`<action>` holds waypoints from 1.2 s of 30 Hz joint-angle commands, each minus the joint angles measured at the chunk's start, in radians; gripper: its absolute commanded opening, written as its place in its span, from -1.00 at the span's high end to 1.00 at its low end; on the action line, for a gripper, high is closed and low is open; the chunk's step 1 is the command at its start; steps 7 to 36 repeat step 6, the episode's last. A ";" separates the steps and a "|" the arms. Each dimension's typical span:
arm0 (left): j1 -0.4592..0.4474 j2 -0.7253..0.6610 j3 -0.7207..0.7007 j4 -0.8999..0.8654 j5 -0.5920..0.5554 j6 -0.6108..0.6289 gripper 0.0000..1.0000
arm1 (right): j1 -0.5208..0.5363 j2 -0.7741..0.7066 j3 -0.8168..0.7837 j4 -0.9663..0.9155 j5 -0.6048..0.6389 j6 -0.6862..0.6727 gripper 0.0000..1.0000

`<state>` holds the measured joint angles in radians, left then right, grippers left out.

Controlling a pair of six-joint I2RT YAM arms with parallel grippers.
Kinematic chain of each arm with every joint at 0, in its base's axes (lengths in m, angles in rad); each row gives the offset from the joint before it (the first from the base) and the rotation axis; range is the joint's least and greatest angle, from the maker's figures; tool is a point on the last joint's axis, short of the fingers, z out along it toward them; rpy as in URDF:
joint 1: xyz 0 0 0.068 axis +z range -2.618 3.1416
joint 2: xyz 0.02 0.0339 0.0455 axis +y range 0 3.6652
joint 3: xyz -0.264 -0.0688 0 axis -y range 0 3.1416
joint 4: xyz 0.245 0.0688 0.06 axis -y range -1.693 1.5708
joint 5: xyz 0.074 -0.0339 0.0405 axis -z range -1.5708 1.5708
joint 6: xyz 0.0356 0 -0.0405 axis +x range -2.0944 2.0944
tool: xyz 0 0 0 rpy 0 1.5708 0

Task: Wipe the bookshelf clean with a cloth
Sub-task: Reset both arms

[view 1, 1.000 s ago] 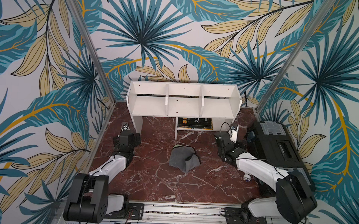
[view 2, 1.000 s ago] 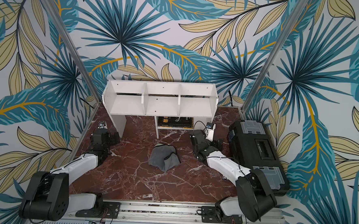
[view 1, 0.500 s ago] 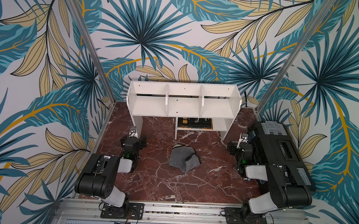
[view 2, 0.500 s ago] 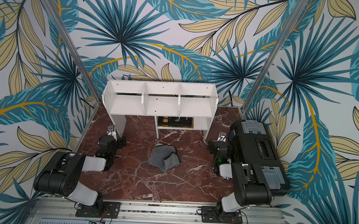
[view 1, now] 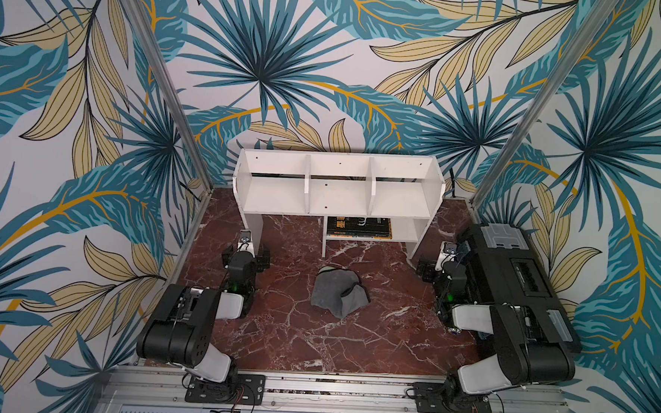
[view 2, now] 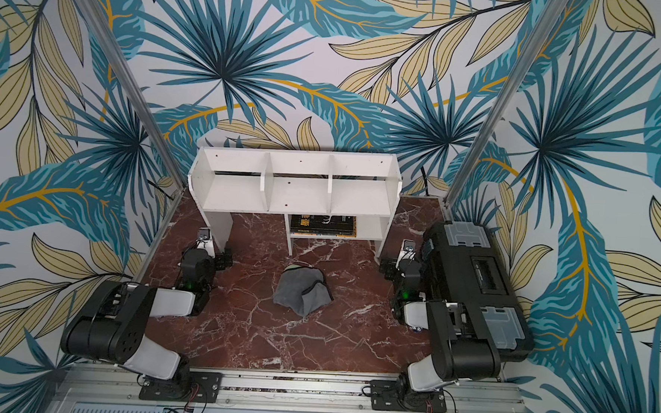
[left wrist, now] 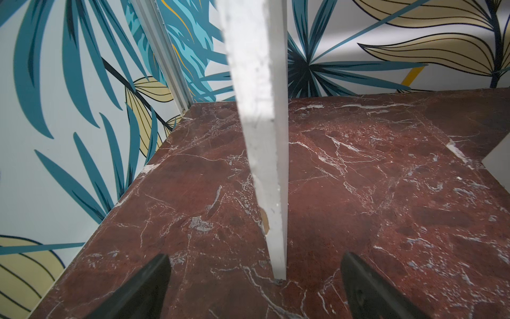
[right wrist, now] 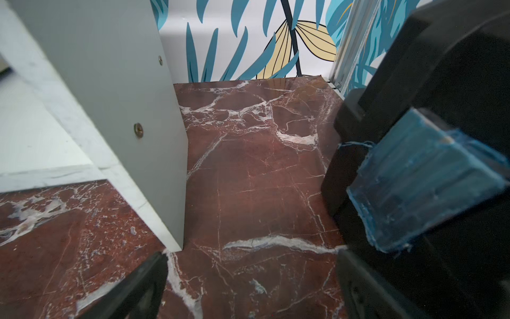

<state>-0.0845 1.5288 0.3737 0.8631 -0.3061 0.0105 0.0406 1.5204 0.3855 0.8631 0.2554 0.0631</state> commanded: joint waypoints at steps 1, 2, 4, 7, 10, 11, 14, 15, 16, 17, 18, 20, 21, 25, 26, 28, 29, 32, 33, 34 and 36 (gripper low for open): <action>-0.003 -0.012 0.014 -0.007 0.002 0.006 -1.00 | -0.004 -0.011 0.012 0.008 -0.012 -0.007 -0.99; -0.003 -0.014 0.014 -0.011 0.002 0.006 -1.00 | -0.004 -0.011 0.013 0.006 -0.013 -0.005 -0.99; -0.004 -0.015 0.014 -0.010 0.002 0.006 -1.00 | -0.004 -0.011 0.011 0.009 -0.013 -0.006 -0.99; -0.003 -0.014 0.014 -0.010 0.002 0.006 -1.00 | -0.004 -0.014 0.008 0.014 -0.014 -0.007 -0.99; -0.003 -0.014 0.014 -0.010 0.002 0.006 -1.00 | -0.004 -0.014 0.008 0.014 -0.014 -0.007 -0.99; -0.003 -0.014 0.014 -0.010 0.002 0.006 -1.00 | -0.004 -0.014 0.008 0.014 -0.014 -0.007 -0.99; -0.003 -0.014 0.014 -0.010 0.002 0.006 -1.00 | -0.004 -0.014 0.008 0.014 -0.014 -0.007 -0.99; -0.003 -0.014 0.014 -0.010 0.002 0.006 -1.00 | -0.004 -0.014 0.008 0.014 -0.014 -0.007 -0.99; -0.003 -0.014 0.014 -0.010 0.002 0.006 -1.00 | -0.004 -0.014 0.008 0.014 -0.014 -0.007 -0.99; -0.003 -0.014 0.014 -0.010 0.002 0.006 -1.00 | -0.004 -0.014 0.008 0.014 -0.014 -0.007 -0.99; -0.003 -0.014 0.014 -0.010 0.002 0.006 -1.00 | -0.004 -0.014 0.008 0.014 -0.014 -0.007 -0.99; -0.003 -0.014 0.014 -0.010 0.002 0.006 -1.00 | -0.004 -0.014 0.008 0.014 -0.014 -0.007 -0.99; -0.003 -0.014 0.014 -0.010 0.002 0.006 -1.00 | -0.004 -0.014 0.008 0.014 -0.014 -0.007 -0.99; -0.003 -0.014 0.014 -0.010 0.002 0.006 -1.00 | -0.004 -0.014 0.008 0.014 -0.014 -0.007 -0.99; -0.003 -0.014 0.014 -0.010 0.002 0.006 -1.00 | -0.004 -0.014 0.008 0.014 -0.014 -0.007 -0.99; -0.003 -0.014 0.014 -0.010 0.002 0.006 -1.00 | -0.004 -0.014 0.008 0.014 -0.014 -0.007 -0.99; -0.003 -0.014 0.014 -0.010 0.002 0.006 -1.00 | -0.004 -0.014 0.008 0.014 -0.014 -0.007 -0.99; -0.003 -0.014 0.014 -0.010 0.002 0.006 -1.00 | -0.004 -0.014 0.008 0.014 -0.014 -0.007 -0.99; -0.003 -0.014 0.014 -0.010 0.002 0.006 -1.00 | -0.004 -0.014 0.008 0.014 -0.014 -0.007 -0.99; -0.003 -0.014 0.014 -0.010 0.002 0.006 -1.00 | -0.004 -0.014 0.008 0.014 -0.014 -0.007 -0.99; -0.003 -0.014 0.014 -0.010 0.002 0.006 -1.00 | -0.004 -0.014 0.008 0.014 -0.014 -0.007 -0.99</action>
